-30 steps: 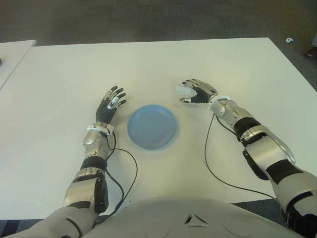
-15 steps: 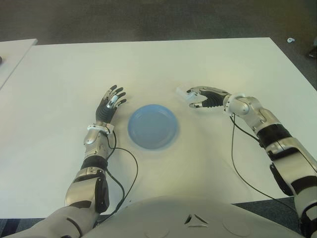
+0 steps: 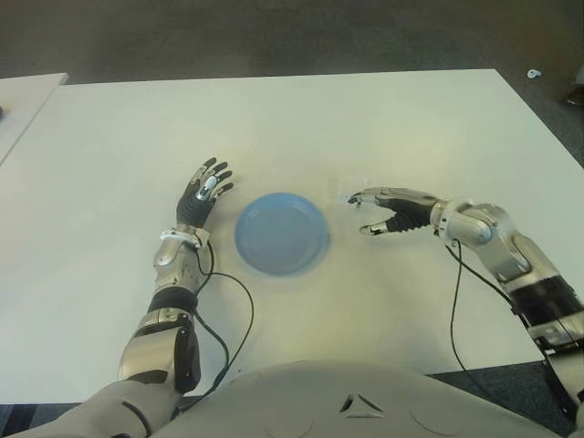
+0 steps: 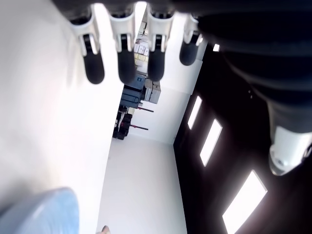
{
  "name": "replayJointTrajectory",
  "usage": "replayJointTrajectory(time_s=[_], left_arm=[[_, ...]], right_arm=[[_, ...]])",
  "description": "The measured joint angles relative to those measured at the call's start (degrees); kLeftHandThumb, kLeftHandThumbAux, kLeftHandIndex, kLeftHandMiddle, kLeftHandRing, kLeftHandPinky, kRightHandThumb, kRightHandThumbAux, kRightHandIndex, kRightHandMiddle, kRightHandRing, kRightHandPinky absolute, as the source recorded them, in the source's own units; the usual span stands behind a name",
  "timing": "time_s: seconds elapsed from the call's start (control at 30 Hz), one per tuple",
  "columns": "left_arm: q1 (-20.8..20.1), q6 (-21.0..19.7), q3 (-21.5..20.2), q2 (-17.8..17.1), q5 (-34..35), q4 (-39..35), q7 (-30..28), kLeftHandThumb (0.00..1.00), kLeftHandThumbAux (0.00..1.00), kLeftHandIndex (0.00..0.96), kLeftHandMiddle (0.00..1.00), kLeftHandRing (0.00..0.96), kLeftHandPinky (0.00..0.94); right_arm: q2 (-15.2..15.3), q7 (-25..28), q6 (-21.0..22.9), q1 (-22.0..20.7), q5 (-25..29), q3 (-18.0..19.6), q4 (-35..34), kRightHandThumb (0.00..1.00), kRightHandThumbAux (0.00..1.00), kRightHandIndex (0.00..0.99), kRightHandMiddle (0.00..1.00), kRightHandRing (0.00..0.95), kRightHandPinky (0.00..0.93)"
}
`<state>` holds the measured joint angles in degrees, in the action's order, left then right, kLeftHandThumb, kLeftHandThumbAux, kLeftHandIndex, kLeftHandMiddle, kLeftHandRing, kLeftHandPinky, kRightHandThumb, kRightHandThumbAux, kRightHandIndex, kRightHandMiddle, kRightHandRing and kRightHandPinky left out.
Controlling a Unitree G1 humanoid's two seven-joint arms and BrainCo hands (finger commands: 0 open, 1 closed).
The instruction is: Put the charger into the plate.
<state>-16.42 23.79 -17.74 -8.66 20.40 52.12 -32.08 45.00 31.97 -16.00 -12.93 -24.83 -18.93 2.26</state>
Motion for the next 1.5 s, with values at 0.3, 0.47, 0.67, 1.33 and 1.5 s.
replayJointTrajectory(time_s=[0.3, 0.47, 0.67, 1.33, 1.5], left_arm=[[-0.3, -0.7, 0.0, 0.0, 0.2, 0.2, -0.1, 0.029, 0.536, 0.143, 0.171, 0.181, 0.223], [-0.6, -1.1, -0.2, -0.1, 0.5, 0.2, -0.2, 0.024, 0.527, 0.136, 0.173, 0.186, 0.230], [-0.5, -1.1, -0.2, -0.2, 0.5, 0.2, -0.2, 0.015, 0.521, 0.129, 0.173, 0.187, 0.228], [-0.4, -1.3, -0.3, -0.2, 0.9, 0.1, -0.4, 0.017, 0.524, 0.140, 0.189, 0.204, 0.240], [-0.3, -1.4, -0.2, -0.2, 0.9, -0.1, -0.4, 0.013, 0.521, 0.126, 0.179, 0.199, 0.237]], right_arm=[[0.4, 0.2, 0.8, 4.0, -0.4, 2.9, -5.0, 0.000, 0.326, 0.000, 0.000, 0.011, 0.000], [0.9, -0.3, 0.8, 5.8, -1.0, 4.4, -6.8, 0.000, 0.332, 0.000, 0.000, 0.021, 0.000], [1.9, -0.4, 0.2, 7.3, -2.6, 5.5, -8.2, 0.000, 0.329, 0.000, 0.000, 0.021, 0.000], [2.7, -0.4, -0.8, 8.5, -3.9, 6.8, -11.4, 0.000, 0.346, 0.000, 0.002, 0.013, 0.000], [2.3, -0.6, -0.7, 8.7, -4.2, 7.2, -11.8, 0.000, 0.349, 0.000, 0.003, 0.019, 0.000]])
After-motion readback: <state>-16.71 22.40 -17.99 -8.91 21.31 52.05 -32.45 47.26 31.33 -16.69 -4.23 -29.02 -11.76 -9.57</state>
